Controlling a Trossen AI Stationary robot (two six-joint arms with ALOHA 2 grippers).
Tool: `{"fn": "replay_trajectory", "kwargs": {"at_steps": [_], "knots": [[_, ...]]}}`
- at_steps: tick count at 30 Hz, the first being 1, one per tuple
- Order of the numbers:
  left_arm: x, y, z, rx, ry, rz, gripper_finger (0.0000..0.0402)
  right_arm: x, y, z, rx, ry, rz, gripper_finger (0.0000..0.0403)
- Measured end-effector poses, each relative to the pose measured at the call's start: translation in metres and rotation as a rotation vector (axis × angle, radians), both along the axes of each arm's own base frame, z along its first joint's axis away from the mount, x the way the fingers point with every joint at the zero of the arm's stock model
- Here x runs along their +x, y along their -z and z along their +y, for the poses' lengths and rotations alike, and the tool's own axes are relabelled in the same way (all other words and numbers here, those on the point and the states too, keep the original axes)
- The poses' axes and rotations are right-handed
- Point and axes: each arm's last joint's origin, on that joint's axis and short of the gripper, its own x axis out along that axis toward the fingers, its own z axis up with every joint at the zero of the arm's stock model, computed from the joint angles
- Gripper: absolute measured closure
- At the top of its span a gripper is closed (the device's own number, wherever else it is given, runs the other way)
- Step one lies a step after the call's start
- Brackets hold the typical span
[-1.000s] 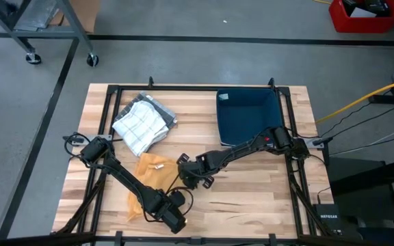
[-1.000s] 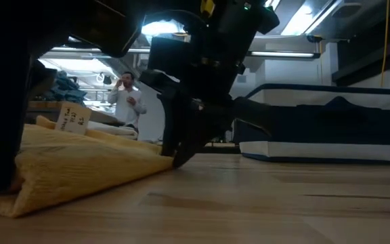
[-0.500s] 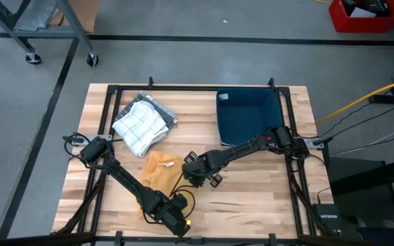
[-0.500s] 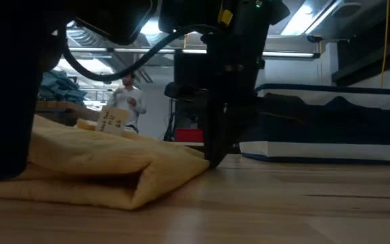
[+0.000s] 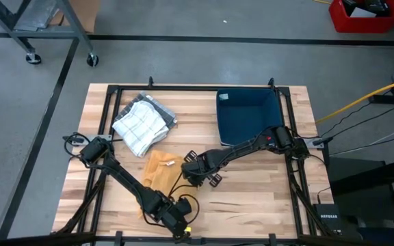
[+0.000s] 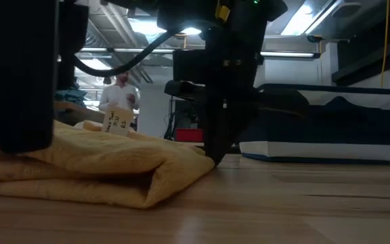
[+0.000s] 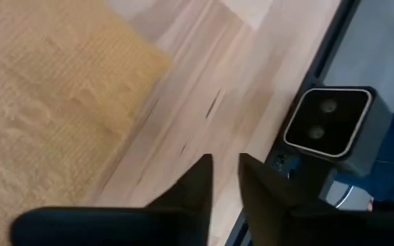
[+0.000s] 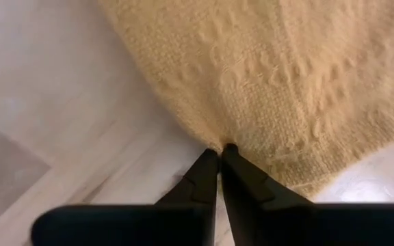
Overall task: Fold towel
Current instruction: Fold the yellow towel
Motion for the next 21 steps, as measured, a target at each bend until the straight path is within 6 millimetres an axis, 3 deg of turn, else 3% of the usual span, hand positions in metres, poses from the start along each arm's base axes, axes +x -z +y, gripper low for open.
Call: {"fn": "replay_trajectory", "kwargs": {"at_steps": [7, 13, 21], "knots": [[0.01, -0.003, 0.006, -0.014, -0.015, -0.05, 0.0255, 0.002, -0.001, 0.0, -0.015, 0.02, -0.031, 0.0373], [0.015, -0.006, 0.008, 0.145, 0.074, -0.179, 0.0236, 0.003, -0.001, 0.0, -0.017, 0.019, -0.033, 0.0373], [0.018, -0.002, 0.022, 0.201, 0.07, -0.133, 0.0205, 0.003, -0.001, 0.0, -0.017, 0.027, -0.034, 0.0356]]}}
